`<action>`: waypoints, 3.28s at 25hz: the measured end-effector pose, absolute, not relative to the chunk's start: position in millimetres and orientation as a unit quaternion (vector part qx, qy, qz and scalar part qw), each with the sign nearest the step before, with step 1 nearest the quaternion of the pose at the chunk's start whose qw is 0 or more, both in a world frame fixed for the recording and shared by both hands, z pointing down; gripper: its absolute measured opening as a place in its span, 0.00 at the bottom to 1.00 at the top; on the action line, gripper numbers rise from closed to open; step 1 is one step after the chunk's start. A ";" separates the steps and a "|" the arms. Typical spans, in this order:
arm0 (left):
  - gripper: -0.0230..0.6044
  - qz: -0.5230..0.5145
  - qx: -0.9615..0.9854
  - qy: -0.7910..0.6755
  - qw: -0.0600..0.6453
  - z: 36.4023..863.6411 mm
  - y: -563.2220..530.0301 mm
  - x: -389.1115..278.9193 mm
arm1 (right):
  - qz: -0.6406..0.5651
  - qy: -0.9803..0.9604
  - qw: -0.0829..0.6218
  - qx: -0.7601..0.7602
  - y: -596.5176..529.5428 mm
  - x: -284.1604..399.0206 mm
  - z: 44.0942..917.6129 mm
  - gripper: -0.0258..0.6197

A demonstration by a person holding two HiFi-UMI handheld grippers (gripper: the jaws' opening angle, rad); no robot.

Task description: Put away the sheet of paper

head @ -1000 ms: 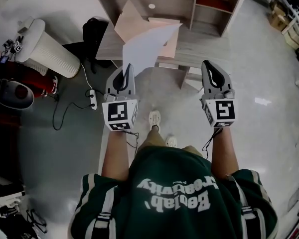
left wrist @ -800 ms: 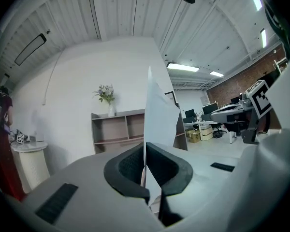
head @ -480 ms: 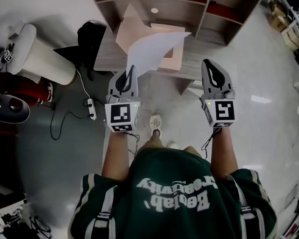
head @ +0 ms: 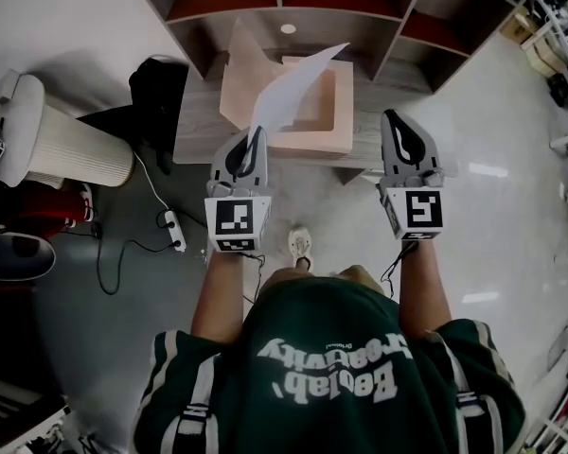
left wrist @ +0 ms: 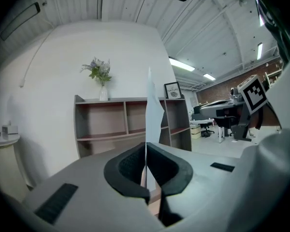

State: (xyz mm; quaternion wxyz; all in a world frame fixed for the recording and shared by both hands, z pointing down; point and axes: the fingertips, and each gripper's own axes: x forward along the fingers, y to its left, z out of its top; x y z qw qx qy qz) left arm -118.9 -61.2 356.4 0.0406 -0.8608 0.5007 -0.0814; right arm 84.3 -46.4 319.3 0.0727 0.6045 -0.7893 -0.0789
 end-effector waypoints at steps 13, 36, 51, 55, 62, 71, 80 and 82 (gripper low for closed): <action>0.06 -0.107 -0.871 0.479 0.012 394.9 -97.2 -126.0 | -0.074 -0.773 0.084 0.624 -82.7 73.3 340.8 0.10; 0.06 -0.206 -0.833 0.512 -0.036 471.3 -168.7 -113.7 | -0.045 -0.806 0.079 0.584 -184.1 100.3 394.1 0.09; 0.06 -0.308 -0.753 0.577 -0.077 527.1 -214.1 -118.6 | -0.027 -0.832 0.058 0.551 -250.1 134.1 427.6 0.10; 0.06 -0.325 -0.726 0.600 -0.082 530.0 -228.5 -132.5 | -0.025 -0.838 0.065 0.541 -266.4 135.5 436.3 0.10; 0.06 -0.359 -0.700 0.606 -0.113 549.2 -241.2 -154.0 | -0.015 -0.847 0.068 0.527 -276.5 121.3 444.7 0.10; 0.06 -0.380 -0.690 0.599 -0.146 573.6 -267.9 -180.4 | -0.001 -0.838 0.089 0.538 -297.1 110.1 448.9 0.09; 0.06 -0.380 -0.716 0.562 -0.167 601.1 -303.9 -190.0 | -0.005 -0.829 0.107 0.549 -315.6 94.8 454.3 0.10; 0.06 -0.387 -0.717 0.554 -0.170 607.7 -309.7 -192.5 | -0.009 -0.825 0.111 0.554 -319.7 91.9 453.3 0.09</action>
